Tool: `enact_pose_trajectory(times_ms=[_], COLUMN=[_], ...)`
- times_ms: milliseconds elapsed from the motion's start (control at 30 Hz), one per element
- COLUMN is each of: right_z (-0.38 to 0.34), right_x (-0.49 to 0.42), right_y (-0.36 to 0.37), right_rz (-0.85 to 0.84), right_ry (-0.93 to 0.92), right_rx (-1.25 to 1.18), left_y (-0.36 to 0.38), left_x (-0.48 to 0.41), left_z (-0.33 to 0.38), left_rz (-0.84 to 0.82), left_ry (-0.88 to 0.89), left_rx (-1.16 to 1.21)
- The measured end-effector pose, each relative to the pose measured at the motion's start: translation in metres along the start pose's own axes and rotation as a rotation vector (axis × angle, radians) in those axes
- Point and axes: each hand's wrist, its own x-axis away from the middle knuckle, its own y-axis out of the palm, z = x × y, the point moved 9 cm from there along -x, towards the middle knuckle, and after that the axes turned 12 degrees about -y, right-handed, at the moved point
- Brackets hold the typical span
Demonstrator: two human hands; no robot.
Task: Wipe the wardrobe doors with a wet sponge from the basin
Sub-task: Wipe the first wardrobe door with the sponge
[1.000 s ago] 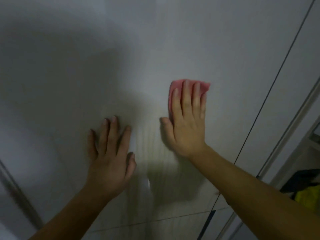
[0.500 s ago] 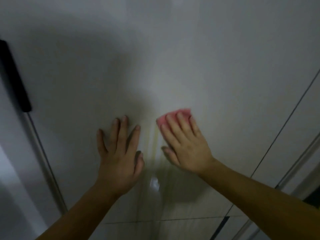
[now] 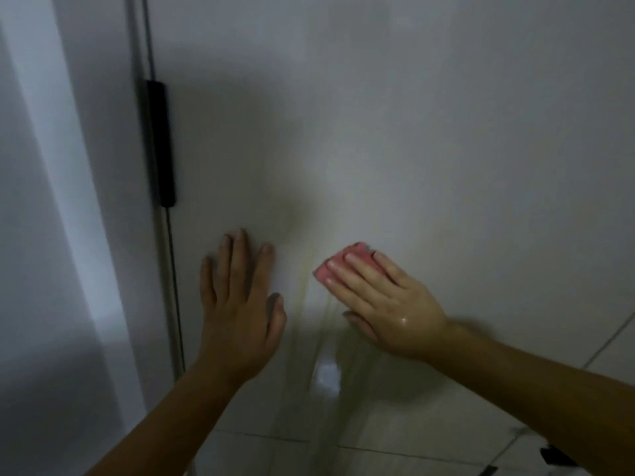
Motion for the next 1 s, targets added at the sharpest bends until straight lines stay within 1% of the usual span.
enact_pose_trajectory(times_ms=[33,133,167,200,300,333,367,433,500,533,567,600,667,700,733,800,900,933,967,1000], right_z=[0.009,0.050,0.053,0.044,-0.015,-0.027,-0.029,-0.010,0.025,0.035,0.033,0.019,-0.029,-0.048,-0.058,-0.053,-0.018,-0.016,-0.022,-0.036], right_x=[-0.011,-0.052,-0.063,-0.069,-0.063,-0.059,-0.061,-0.088,-0.121,-0.134,-0.143,-0.147,-0.137,-0.127,-0.119,-0.126,-0.154,-0.159,-0.159,-0.154], right_y=[-0.007,-0.030,-0.031,-0.026,0.008,0.014,0.013,-0.007,-0.027,-0.031,-0.029,-0.022,0.004,0.015,0.021,0.014,-0.008,-0.009,-0.005,0.002], right_rz=[0.026,0.117,0.127,0.113,-0.046,-0.087,-0.093,-0.004,0.072,0.091,0.091,0.069,-0.046,-0.107,-0.146,-0.107,0.030,0.054,0.047,0.014], right_ry=[0.025,0.202,0.223,0.184,-0.073,-0.113,-0.124,-0.068,0.065,0.114,0.115,0.051,-0.147,-0.217,-0.248,-0.210,-0.003,0.024,0.006,-0.056], right_rx=[0.004,0.022,0.029,0.030,0.053,0.066,0.062,0.038,0.027,0.019,0.009,-0.005,-0.021,-0.010,0.006,0.007,-0.009,-0.020,-0.035,-0.044], left_y=[-0.001,0.000,0.001,0.001,0.001,0.001,0.002,0.005,0.008,0.010,0.011,0.013,0.015,0.016,0.016,0.016,0.016,0.017,0.017,0.017], left_x=[-0.001,-0.001,0.000,0.001,0.007,0.009,0.012,0.016,0.020,0.022,0.024,0.026,0.032,0.035,0.038,0.041,0.040,0.040,0.040,0.040], left_z=[-0.008,-0.022,-0.024,-0.026,-0.037,-0.043,-0.048,-0.058,-0.063,-0.066,-0.069,-0.072,-0.079,-0.082,-0.085,-0.088,-0.090,-0.091,-0.091,-0.091], left_rz=[0.006,-0.005,-0.011,-0.014,-0.018,-0.020,-0.024,-0.040,-0.050,-0.050,-0.049,-0.049,-0.067,-0.083,-0.096,-0.105,-0.103,-0.103,-0.103,-0.101], left_ry=[-0.020,-0.033,-0.040,-0.050,-0.106,-0.130,-0.156,-0.199,-0.213,-0.217,-0.217,-0.215,-0.222,-0.233,-0.240,-0.222,-0.184,-0.185,-0.186,-0.187], left_rx=[-0.004,0.008,0.024,0.043,0.110,0.136,0.157,0.170,0.174,0.183,0.194,0.206,0.242,0.267,0.287,0.303,0.302,0.304,0.307,0.311])
